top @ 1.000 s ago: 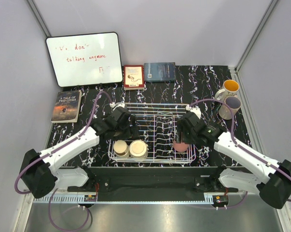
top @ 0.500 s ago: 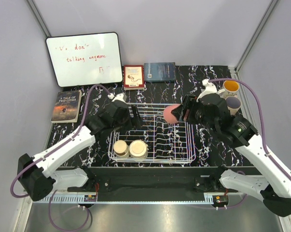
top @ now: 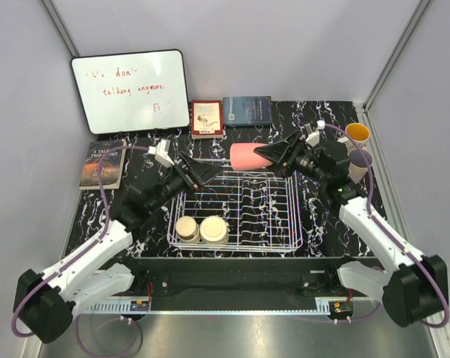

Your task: Unload the cups from the dish rack

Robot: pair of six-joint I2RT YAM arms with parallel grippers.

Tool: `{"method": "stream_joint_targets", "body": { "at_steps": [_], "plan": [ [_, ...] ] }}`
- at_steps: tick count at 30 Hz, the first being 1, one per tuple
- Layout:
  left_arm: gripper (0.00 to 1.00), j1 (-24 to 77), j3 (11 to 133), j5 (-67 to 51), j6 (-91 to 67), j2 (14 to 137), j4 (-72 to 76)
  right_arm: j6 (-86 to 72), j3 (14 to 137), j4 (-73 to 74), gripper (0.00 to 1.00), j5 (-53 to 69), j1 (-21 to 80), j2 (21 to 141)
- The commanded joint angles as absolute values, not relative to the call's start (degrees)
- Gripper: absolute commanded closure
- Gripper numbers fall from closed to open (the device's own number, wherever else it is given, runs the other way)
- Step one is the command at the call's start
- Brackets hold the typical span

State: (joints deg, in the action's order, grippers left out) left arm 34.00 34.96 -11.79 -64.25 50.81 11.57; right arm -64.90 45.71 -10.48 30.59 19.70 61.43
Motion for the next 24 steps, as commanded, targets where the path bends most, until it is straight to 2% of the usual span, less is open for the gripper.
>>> {"method": "stream_joint_targets", "body": {
  "at_steps": [1,9,18,22,23,24],
  "plan": [
    [0.14,34.10,36.03,-20.48,-67.41,52.73,29.88,-77.62,44.56,-33.23,1.00,41.39,19.60,63.02],
    [0.15,34.45,42.88,-21.44,-63.98,56.51,28.39,-74.27,44.82,-27.95,1.00,42.71,20.48,61.96],
    [0.17,39.45,47.46,-22.85,-64.16,64.07,32.95,-70.84,46.84,-25.49,1.00,43.24,25.66,63.63],
    [0.27,41.39,47.55,-23.20,-64.86,66.09,35.42,-70.66,46.23,-26.10,1.00,42.98,26.63,63.28],
    [0.40,41.57,47.29,-23.03,-65.21,66.35,36.12,-70.49,46.06,-26.02,1.00,42.80,26.72,63.11],
    [0.46,41.83,46.94,-23.03,-65.39,66.53,36.47,-70.49,45.97,-26.02,1.00,42.72,26.54,62.76]
  ]
}}
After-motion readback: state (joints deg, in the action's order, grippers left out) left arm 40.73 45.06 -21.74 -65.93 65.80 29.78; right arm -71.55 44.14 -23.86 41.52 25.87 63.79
